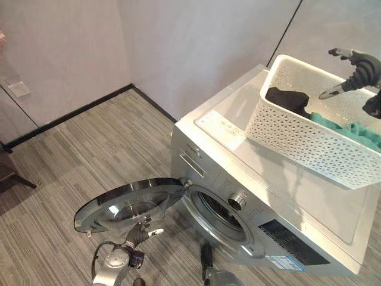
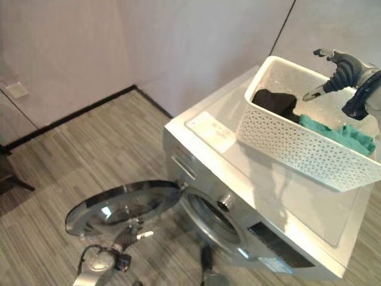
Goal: Grab the laundry basket,head to the washer,open it,put in the laundry and shut it.
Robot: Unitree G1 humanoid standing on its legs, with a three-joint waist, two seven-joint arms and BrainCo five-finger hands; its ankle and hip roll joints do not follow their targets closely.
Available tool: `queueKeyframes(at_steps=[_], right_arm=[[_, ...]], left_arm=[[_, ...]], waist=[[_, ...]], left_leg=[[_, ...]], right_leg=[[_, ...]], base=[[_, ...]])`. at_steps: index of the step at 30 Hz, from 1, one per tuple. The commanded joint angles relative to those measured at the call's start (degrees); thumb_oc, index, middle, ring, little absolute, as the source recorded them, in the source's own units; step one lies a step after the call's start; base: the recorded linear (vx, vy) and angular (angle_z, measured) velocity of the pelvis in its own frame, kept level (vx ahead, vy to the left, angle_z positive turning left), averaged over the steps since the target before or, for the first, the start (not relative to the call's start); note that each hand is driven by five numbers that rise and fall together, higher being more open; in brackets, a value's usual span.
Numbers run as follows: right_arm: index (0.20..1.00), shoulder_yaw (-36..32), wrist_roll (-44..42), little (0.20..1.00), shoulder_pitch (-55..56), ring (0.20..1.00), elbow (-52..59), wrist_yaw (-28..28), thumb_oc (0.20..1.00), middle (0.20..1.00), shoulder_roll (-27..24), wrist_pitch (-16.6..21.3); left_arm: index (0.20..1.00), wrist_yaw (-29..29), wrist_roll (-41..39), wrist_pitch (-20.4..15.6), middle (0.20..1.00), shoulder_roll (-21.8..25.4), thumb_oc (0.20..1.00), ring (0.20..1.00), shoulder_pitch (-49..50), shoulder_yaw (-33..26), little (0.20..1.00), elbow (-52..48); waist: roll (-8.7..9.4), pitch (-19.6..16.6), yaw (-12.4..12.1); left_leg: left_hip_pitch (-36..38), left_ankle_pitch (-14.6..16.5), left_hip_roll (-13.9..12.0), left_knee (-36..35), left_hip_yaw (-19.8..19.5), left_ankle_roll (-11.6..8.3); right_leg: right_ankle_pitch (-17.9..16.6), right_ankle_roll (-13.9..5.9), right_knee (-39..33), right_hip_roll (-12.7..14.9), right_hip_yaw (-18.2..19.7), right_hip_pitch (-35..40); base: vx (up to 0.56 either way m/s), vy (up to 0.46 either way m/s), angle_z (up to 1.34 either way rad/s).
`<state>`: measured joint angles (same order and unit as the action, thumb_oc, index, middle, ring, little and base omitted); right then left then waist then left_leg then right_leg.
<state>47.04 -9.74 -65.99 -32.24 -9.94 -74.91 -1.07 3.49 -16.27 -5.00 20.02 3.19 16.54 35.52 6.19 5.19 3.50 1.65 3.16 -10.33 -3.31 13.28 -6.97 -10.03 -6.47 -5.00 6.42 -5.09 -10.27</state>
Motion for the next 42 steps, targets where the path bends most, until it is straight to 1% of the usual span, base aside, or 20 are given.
queueKeyframes(at_steps=[1,7,10,11,12,15,16,22,25,26,28,29,33,35,36,37,38,39,42], right_arm=[[1.0,3.3,2.2,1.0,-9.3,1.0,-2.8,1.3,1.0,1.0,-2.8,-0.4],[1.0,6.0,2.2,1.0,-8.6,1.0,0.0,-1.1,1.0,1.0,-3.8,-0.2],[1.0,9.2,1.4,1.0,-9.5,1.0,4.0,-3.2,1.0,1.0,-6.8,0.2],[1.0,9.5,1.3,1.0,-9.8,1.0,4.0,-3.2,1.0,1.0,-6.8,0.1],[1.0,11.3,0.8,1.0,-9.5,1.0,5.8,-4.6,1.0,1.0,-8.2,0.3],[1.0,13.4,1.1,1.0,-10.0,1.0,6.3,-6.0,1.0,1.0,-8.5,0.3],[1.0,15.0,1.6,1.0,-10.6,1.0,6.3,-6.7,1.0,1.0,-8.3,0.3],[1.0,16.9,2.6,1.0,-11.5,1.0,4.2,-8.1,1.0,1.0,-6.7,0.0],[1.0,19.0,4.0,1.0,-12.9,1.0,2.3,-9.3,1.0,1.0,-5.6,-0.3],[1.0,21.1,4.9,1.0,-14.2,1.0,2.0,-10.1,1.0,1.0,-5.0,-0.3],[1.0,22.0,5.3,1.0,-14.9,1.0,1.4,-10.2,1.0,1.0,-4.5,-0.3],[1.0,22.8,5.6,1.0,-15.3,1.0,0.9,-10.7,1.0,1.0,-3.6,-0.3],[1.0,22.3,6.0,1.0,-14.1,1.0,-0.1,-11.0,1.0,1.0,-2.3,-0.5],[1.0,20.5,6.8,1.0,-12.1,1.0,-1.7,-10.9,1.0,1.0,-1.0,-0.7],[1.0,19.3,7.4,1.0,-10.9,1.0,-2.4,-10.8,1.0,1.0,0.4,-1.3],[0.473,18.9,7.4,0.473,-10.6,0.473,-2.4,-10.8,0.473,0.473,0.9,-1.3],[0.285,18.8,7.4,0.285,-10.5,0.285,-2.4,-10.8,0.285,0.285,0.9,-1.3],[0.2,16.8,6.8,0.2,-8.9,0.2,-3.0,-10.3,0.2,0.2,1.8,-1.3],[0.2,14.8,6.2,0.2,-7.8,0.2,-2.9,-9.5,0.2,0.2,2.1,-1.1]], left_arm=[[1.0,-0.1,-3.6,-2.3,1.0,3.1,1.0,1.0,-2.6,0.7,1.0,-5.5],[1.0,0.2,-3.0,-2.0,1.0,2.6,1.0,1.0,-3.6,1.3,1.0,-4.7],[1.0,0.6,-2.7,-1.8,1.0,3.0,1.0,1.0,-3.8,1.2,1.0,-4.9],[1.0,0.6,-2.7,-1.8,1.0,2.9,1.0,1.0,-3.8,1.2,1.0,-4.9],[1.0,1.0,-2.7,-1.6,1.0,3.1,1.0,1.0,-3.8,1.3,1.0,-5.1],[1.0,1.4,-2.7,-1.6,1.0,3.3,1.0,1.0,-3.7,1.2,1.0,-5.1],[1.0,1.5,-2.6,-1.7,1.0,3.7,1.0,1.0,-3.6,1.1,1.0,-5.0],[1.0,1.5,-2.4,-1.6,1.0,4.1,1.0,1.0,-3.4,0.5,1.0,-4.8],[1.0,1.5,-3.0,-1.8,1.0,4.3,1.0,1.0,-3.2,0.3,1.0,-4.7],[1.0,1.6,-3.2,-1.8,1.0,4.6,1.0,1.0,-3.0,0.2,1.0,-4.8],[1.0,1.6,-3.2,-1.9,1.0,4.7,1.0,1.0,-3.1,0.3,1.0,-4.8],[1.0,1.6,-3.2,-1.9,1.0,5.0,1.0,1.0,-3.0,0.4,1.0,-5.1],[1.0,1.6,-3.3,-1.9,1.0,5.2,1.0,1.0,-3.2,0.5,1.0,-5.2],[1.0,1.5,-3.3,-2.0,1.0,5.4,1.0,1.0,-3.4,0.9,1.0,-5.5],[1.0,1.4,-3.6,-1.9,1.0,5.1,1.0,1.0,-3.8,1.3,1.0,-5.5],[1.0,1.4,-3.6,-1.8,1.0,5.1,1.0,1.0,-3.8,1.5,1.0,-5.6],[1.0,1.4,-3.6,-1.8,1.0,5.1,1.0,1.0,-3.8,1.5,1.0,-5.6],[1.0,1.3,-3.5,-1.8,1.0,4.7,1.0,1.0,-4.0,1.9,1.0,-5.3],[1.0,1.3,-3.2,-1.7,1.0,4.3,1.0,1.0,-4.3,2.5,1.0,-4.6]], waist=[[2.86,3.3,-0.8],[2.94,4.3,-0.4],[3.35,4.7,-0.1],[3.25,4.7,-0.1],[3.54,4.8,0.0],[3.73,5.0,-0.1],[4.08,5.2,-0.3],[4.07,5.9,-0.8],[3.87,6.4,-1.3],[3.8,6.8,-1.5],[3.75,7.0,-1.6],[3.72,7.6,-2.1],[3.31,8.1,-2.4],[3.16,8.4,-2.6],[2.86,8.5,-2.8],[2.79,8.5,-2.8],[2.81,8.5,-2.8],[2.49,8.4,-2.8],[2.33,8.3,-2.6]], left_leg=[[1.4,-0.8,-4.6,1.5,-2.5,-0.96],[0.9,-2.1,-5.6,1.1,-2.0,-1.75],[0.2,-2.8,-6.2,2.1,-2.0,-2.09],[0.2,-2.8,-6.2,2.1,-2.0,-2.1],[0.1,-2.9,-6.5,2.5,-1.8,-2.28],[0.1,-2.8,-6.7,2.7,-1.6,-2.4],[0.1,-3.0,-6.8,3.0,-1.6,-2.49],[-0.1,-3.6,-7.1,2.8,-1.9,-2.73],[-0.7,-4.4,-7.2,2.2,-2.3,-2.96],[-1.1,-5.0,-7.4,1.8,-2.4,-3.14],[-1.3,-5.2,-7.5,1.7,-2.6,-3.21],[-1.9,-5.8,-7.8,1.5,-2.9,-3.27],[-3.0,-6.6,-7.9,0.7,-3.3,-3.42],[-3.8,-7.2,-8.0,0.4,-3.6,-3.47],[-4.3,-7.7,-8.0,-0.1,-3.8,-3.49],[-4.5,-7.8,-8.0,-0.2,-3.9,-3.47],[-4.6,-7.8,-8.0,-0.2,-3.9,-3.47],[-4.8,-7.7,-7.9,-0.3,-3.9,-3.36],[-4.6,-7.5,-7.8,-0.4,-3.8,-3.26]], right_leg=[[6.1,-3.08,4.9,3.4,-1.5,-0.1],[6.5,-2.65,5.0,2.2,-1.4,-1.1],[6.5,-2.55,4.6,1.5,-1.1,-1.5],[6.5,-2.54,4.6,1.5,-1.1,-1.5],[6.4,-2.54,4.0,1.3,-1.0,-1.3],[6.2,-2.6,3.6,1.1,-0.9,-1.2],[5.9,-2.58,3.5,0.9,-0.7,-1.3],[5.9,-2.48,3.7,0.8,-1.0,-1.8],[5.8,-2.4,3.8,0.7,-1.4,-2.5],[5.8,-2.36,3.8,0.6,-1.7,-3.0],[5.8,-2.32,3.9,0.5,-1.9,-3.3],[5.8,-2.29,4.1,0.3,-2.1,-3.9],[5.7,-2.25,4.2,0.2,-2.6,-5.1],[5.6,-2.21,4.2,0.2,-2.8,-5.8],[5.5,-2.12,4.0,0.1,-2.9,-6.2],[5.5,-2.11,3.9,0.1,-2.9,-6.4],[5.5,-2.1,3.9,0.1,-2.9,-6.4],[5.5,-2.03,3.8,0.2,-2.9,-6.5],[5.6,-2.03,3.8,0.3,-2.9,-6.3]], base=[[0.0,-0.053,0.19],[0.0,-0.02,0.0],[-0.01,-0.009,-0.06],[0.0,-0.008,-0.04],[0.0,0.0,0.0],[0.0,-0.012,-0.03],[0.0,-0.018,-0.03],[0.0,-0.003,-0.01],[0.0,0.0,0.0],[0.0,0.0,0.0],[0.0,-0.016,0.01],[-0.02,-0.031,0.03],[-0.01,-0.013,0.01],[-0.01,-0.008,0.02],[-0.01,-0.01,0.08],[-0.01,-0.006,0.1],[0.0,0.0,0.05],[0.0,0.0,0.0],[0.0,0.007,0.02]])
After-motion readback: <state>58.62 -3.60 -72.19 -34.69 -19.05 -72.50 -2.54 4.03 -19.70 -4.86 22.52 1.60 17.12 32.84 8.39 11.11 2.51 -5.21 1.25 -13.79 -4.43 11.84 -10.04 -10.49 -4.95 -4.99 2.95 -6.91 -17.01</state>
